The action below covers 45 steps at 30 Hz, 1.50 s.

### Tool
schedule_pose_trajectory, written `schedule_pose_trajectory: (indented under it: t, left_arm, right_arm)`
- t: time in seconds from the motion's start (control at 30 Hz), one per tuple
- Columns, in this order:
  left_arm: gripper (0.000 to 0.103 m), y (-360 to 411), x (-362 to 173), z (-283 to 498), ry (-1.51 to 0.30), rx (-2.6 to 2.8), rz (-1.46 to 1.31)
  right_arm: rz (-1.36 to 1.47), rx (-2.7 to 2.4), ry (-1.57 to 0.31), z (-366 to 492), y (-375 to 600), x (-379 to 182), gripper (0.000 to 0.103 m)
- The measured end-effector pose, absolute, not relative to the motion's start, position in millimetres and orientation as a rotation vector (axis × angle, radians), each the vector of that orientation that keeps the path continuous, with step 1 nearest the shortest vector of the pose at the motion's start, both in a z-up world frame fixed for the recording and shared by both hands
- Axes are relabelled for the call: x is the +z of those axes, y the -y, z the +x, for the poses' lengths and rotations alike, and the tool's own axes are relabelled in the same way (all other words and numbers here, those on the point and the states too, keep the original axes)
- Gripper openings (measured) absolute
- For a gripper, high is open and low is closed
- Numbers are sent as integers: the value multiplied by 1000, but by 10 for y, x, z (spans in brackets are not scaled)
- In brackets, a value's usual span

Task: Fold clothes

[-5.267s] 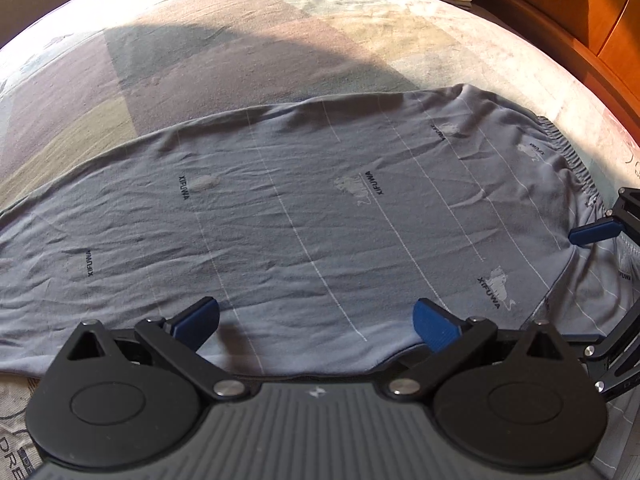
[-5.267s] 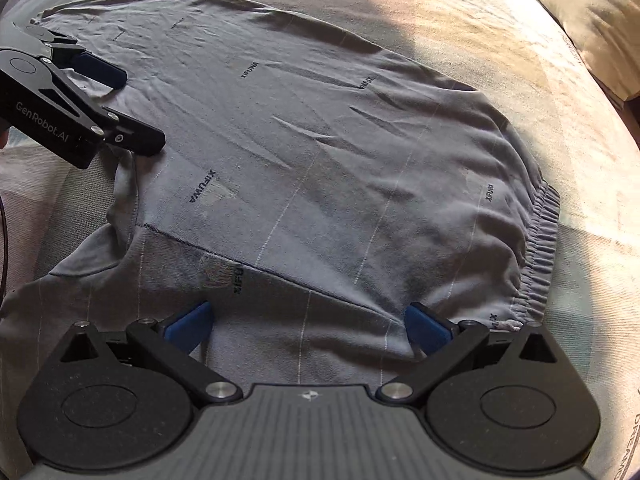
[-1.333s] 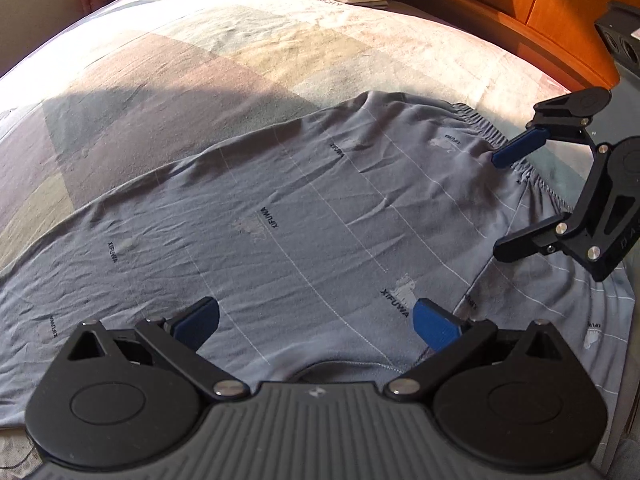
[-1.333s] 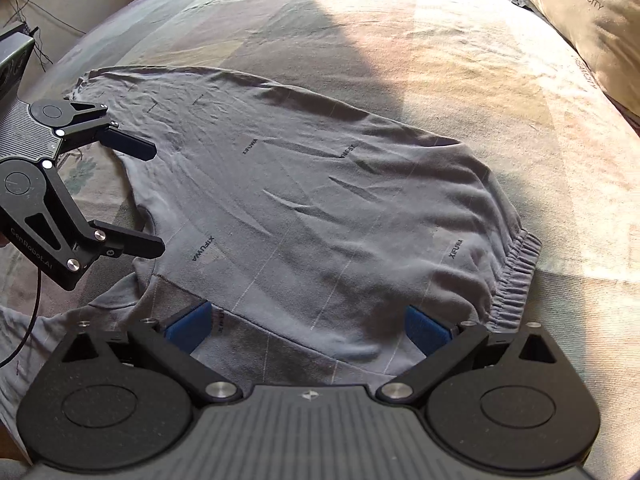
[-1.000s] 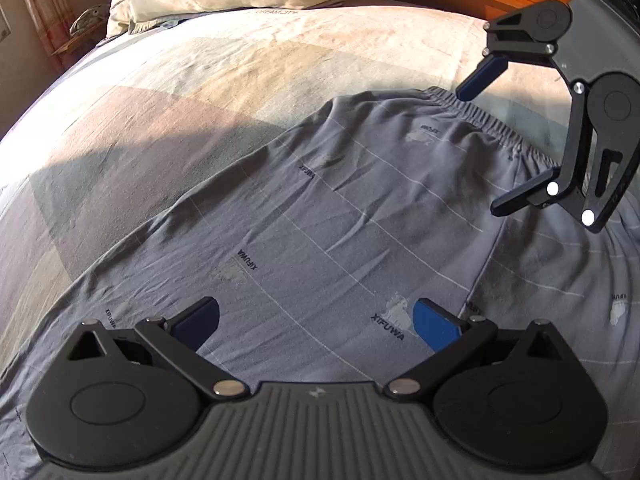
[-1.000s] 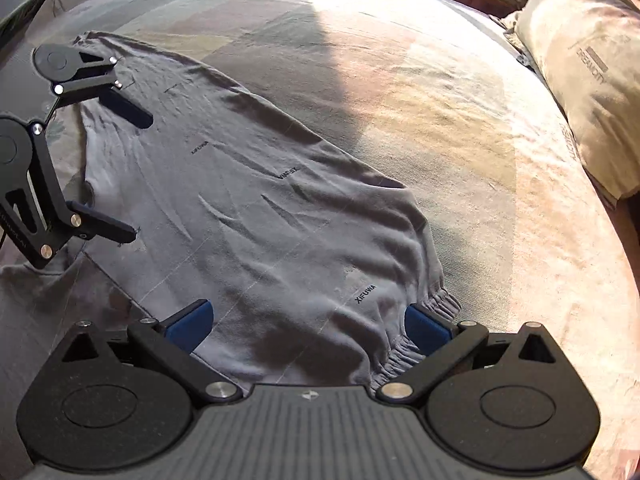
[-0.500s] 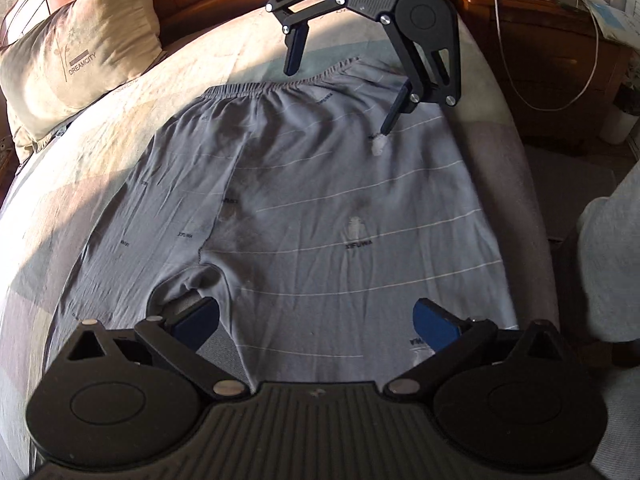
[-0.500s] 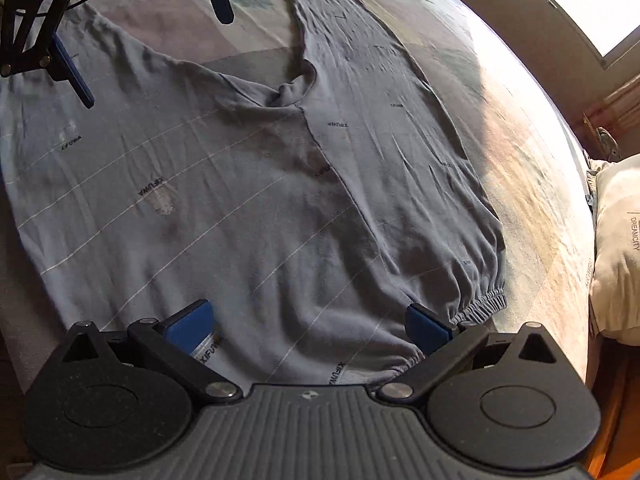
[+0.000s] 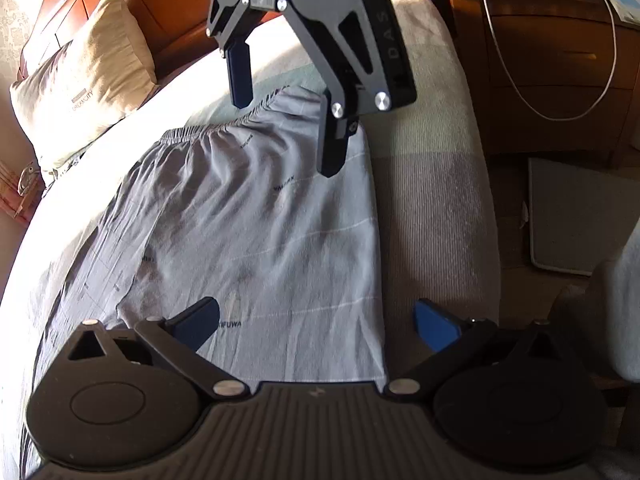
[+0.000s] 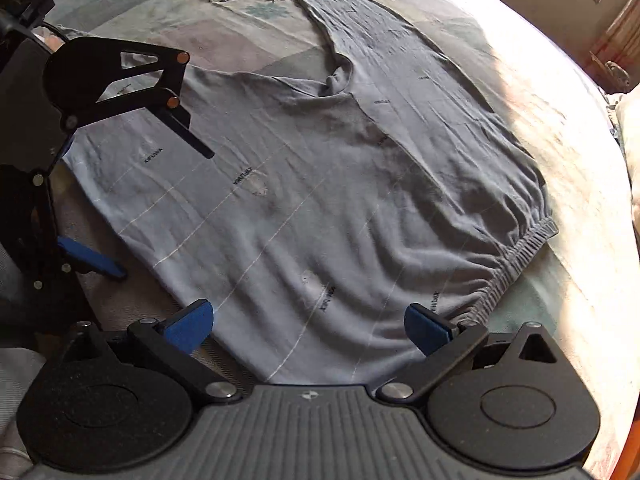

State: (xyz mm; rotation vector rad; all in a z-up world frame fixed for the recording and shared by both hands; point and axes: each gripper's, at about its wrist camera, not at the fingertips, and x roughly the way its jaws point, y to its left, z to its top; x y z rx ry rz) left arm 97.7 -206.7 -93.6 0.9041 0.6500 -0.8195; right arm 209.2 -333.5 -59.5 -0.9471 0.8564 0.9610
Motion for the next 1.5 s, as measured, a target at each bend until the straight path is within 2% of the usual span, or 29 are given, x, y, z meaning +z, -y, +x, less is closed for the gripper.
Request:
schedule_pose_trajectory:
  t: [0.23,0.3,0.43,0.5,0.6,0.9,1.3,1.5]
  left_arm:
    - [103,2457,-955,998,-624,-768,971]
    - [103,2536,-963,1045,-632,-757,964]
    - [103,2671,-974,1118,-642,-745,954]
    - [103,2726,-972,1150,-650,-740,951]
    - [103,2775,-969,1177,-658,-727,950]
    - [103,2846,-974,1227,-652,-682,917]
    - [103,2833,-914,1288,-619,-612,888]
    - [102,2777,-863,1297,-593,-577,875]
  right_arm:
    - [-1078,1011,-708,2168,3505,-637,103]
    - [-1065,1040,-722,2210,3515,-601,103]
    - [-798,997,-893,2546,3414,-434,103]
    - [-773,944,-886,2624,3396,-423,103]
    - [-877,901,-815,2591,3403,-512,103]
    - [-1066,943,-757,2247,3615,-678,103]
    - [-1395,1037,-449,1693,3620,-868,103]
    - [-1474,1002,-269,1538,3492,-988,103]
